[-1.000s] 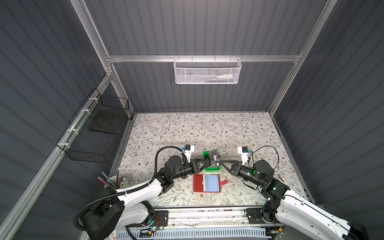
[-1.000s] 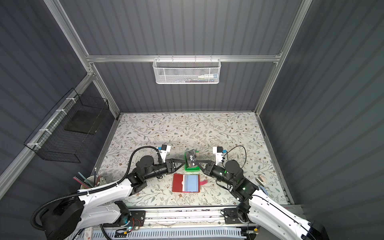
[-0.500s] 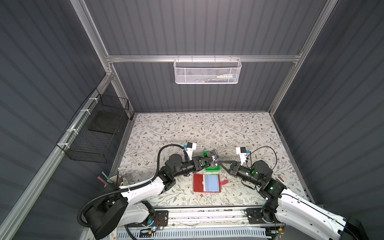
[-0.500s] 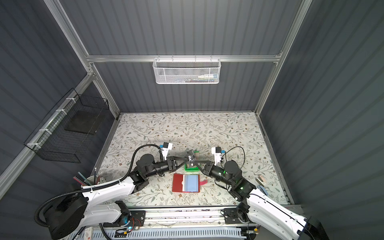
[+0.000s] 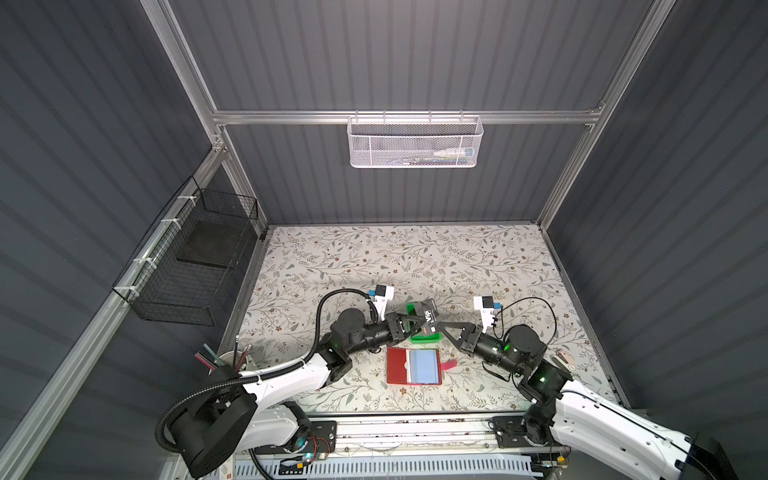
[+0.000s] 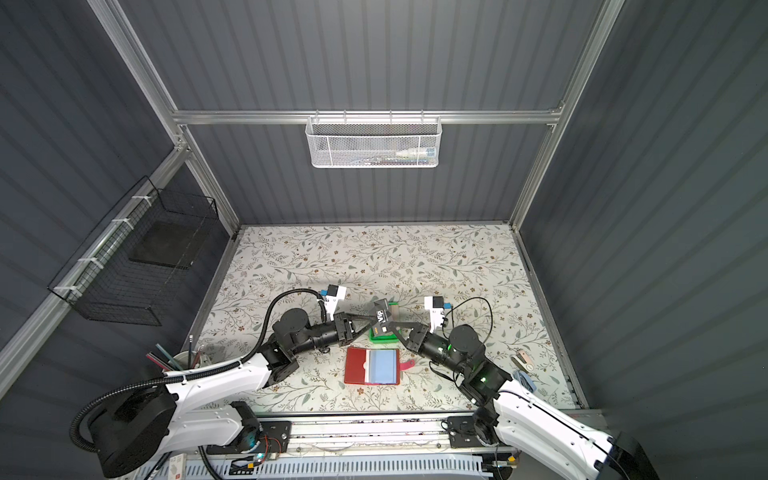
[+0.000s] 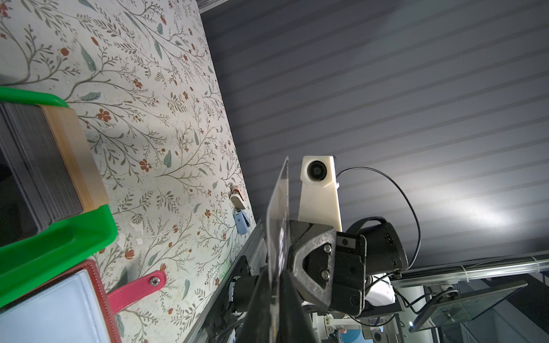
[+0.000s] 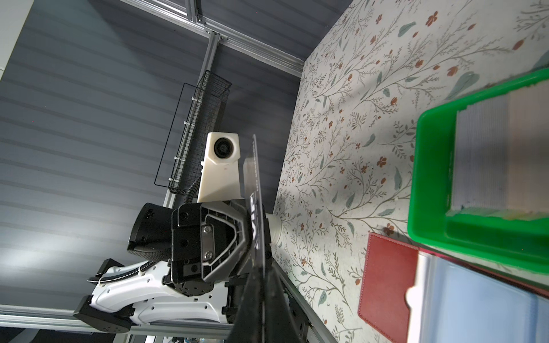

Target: Put the credit cards into the card holder

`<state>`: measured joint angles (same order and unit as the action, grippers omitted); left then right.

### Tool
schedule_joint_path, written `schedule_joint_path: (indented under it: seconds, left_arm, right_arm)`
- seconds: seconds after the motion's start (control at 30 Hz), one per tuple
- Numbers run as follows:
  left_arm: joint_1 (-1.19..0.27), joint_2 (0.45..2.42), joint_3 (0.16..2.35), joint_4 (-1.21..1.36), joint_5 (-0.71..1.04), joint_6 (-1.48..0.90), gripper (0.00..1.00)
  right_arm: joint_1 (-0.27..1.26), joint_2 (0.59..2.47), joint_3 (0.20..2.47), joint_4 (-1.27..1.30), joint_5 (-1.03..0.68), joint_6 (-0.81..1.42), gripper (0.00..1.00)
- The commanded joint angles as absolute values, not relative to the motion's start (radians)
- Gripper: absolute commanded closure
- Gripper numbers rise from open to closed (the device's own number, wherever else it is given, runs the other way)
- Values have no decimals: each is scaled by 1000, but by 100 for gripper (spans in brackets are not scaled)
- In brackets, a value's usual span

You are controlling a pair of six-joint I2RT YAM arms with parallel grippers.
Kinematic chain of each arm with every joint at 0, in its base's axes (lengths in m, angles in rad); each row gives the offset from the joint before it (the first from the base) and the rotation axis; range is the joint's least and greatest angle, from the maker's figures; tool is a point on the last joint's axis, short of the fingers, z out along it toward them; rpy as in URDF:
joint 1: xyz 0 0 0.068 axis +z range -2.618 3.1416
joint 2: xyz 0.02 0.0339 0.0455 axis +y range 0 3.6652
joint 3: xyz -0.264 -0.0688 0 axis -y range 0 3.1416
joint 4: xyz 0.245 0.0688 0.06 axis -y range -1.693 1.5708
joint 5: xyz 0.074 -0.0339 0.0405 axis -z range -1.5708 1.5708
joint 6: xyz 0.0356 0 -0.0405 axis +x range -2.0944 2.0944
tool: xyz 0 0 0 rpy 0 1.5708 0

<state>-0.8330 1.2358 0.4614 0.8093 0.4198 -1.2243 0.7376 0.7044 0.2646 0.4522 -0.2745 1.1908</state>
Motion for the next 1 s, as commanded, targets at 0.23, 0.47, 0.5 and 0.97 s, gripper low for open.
schedule_joint_path:
  seconds: [0.23, 0.47, 0.5, 0.97]
  left_arm:
    - [-844, 1231, 504, 808, 400, -1205, 99]
    - [-798, 1190, 496, 560, 429, -1146, 100]
    - [-787, 1184, 490, 546, 443, -1143, 100]
    - [-747, 1081, 437, 226, 600, -960, 100]
  right_arm:
    - [764, 666, 236, 425, -204, 1201, 88]
    - [845, 632, 296, 148, -61, 1121, 76]
    - [862, 631, 305, 109, -37, 1108, 75]
    - [1071, 890, 470, -294, 179, 1056, 72]
